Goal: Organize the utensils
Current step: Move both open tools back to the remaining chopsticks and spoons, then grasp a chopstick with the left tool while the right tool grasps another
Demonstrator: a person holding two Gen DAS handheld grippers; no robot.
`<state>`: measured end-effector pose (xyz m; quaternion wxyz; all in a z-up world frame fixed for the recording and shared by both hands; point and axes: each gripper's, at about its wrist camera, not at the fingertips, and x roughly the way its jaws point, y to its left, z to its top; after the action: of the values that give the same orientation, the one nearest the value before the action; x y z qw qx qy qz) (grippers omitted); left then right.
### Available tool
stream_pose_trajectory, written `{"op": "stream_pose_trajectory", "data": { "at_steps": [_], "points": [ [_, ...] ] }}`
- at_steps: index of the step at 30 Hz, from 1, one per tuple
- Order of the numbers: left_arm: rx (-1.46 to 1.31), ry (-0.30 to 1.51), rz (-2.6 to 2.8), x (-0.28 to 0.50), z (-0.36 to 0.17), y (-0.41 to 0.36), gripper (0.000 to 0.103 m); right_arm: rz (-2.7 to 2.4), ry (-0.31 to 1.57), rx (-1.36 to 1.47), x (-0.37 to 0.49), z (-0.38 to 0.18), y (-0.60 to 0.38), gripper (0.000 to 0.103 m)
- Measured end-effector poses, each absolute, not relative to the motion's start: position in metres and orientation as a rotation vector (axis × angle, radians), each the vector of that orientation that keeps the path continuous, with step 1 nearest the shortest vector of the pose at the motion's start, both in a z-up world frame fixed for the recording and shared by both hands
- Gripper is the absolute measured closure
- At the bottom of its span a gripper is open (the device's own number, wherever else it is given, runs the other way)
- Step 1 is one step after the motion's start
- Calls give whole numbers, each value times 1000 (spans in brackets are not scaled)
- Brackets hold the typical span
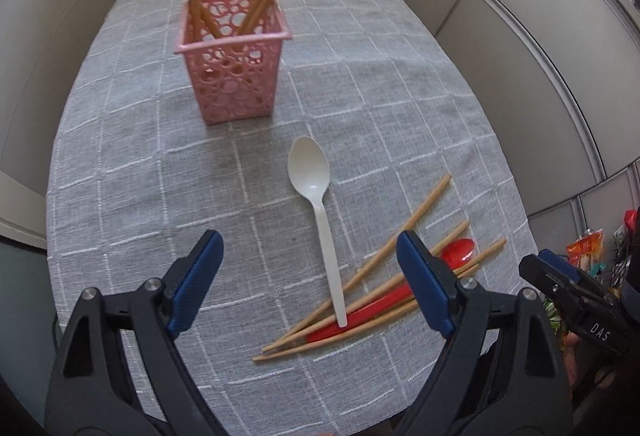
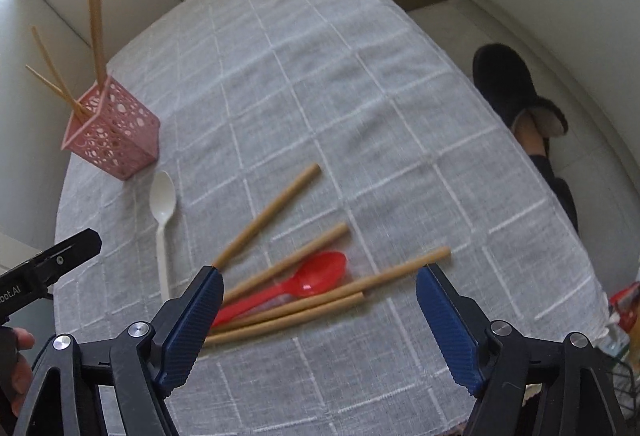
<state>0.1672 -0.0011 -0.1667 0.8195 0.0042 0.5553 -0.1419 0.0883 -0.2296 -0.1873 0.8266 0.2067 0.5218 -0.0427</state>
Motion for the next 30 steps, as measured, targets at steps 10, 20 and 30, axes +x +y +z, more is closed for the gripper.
{"op": "stream_pose_trajectory", "data": {
  "at_steps": [10,20,30],
  "points": [
    [171,1244,-419,187,-206,-63,25,-166,1130,507,84,-210,-262,19],
    [233,1278,-582,207,-231,-123,67,-164,1169,550,86,-226,-276,27],
    [307,1285,-610,211,-240,-151,89,-185,1205,586,92,-241,-275,35]
  ]
}}
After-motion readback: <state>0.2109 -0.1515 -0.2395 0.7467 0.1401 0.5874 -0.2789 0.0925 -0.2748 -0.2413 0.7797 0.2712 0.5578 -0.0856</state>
